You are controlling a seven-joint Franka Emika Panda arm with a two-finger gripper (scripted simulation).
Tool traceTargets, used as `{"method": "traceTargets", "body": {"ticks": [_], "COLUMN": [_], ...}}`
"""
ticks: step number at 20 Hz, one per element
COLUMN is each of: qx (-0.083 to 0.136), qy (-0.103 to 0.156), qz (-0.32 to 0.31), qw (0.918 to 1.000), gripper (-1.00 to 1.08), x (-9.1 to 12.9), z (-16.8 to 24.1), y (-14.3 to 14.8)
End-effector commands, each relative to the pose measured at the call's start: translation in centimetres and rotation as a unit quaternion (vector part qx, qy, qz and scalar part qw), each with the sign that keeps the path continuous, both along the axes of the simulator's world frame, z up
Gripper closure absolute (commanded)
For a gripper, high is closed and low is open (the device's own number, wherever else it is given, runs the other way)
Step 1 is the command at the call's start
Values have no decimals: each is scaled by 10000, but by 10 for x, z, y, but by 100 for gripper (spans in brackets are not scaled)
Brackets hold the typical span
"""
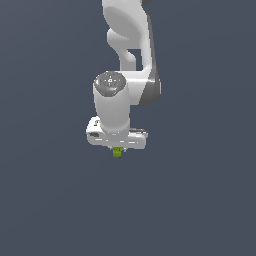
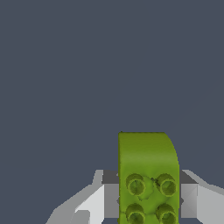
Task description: Pick up the object and move it to a goal position.
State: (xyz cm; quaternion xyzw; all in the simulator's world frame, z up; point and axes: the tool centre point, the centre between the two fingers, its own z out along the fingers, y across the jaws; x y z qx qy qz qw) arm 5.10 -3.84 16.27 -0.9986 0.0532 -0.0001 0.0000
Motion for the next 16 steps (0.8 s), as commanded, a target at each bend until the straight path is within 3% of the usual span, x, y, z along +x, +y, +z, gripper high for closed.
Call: {"method": "traceTargets", "body": {"ticks": [1,16], "qx": [0,-2], "qy": [2,2], "qz": [0,-1], "qw": [10000,10000], "gripper": [108,108], "x": [6,43], "z": [28,160], "y": [0,3]}}
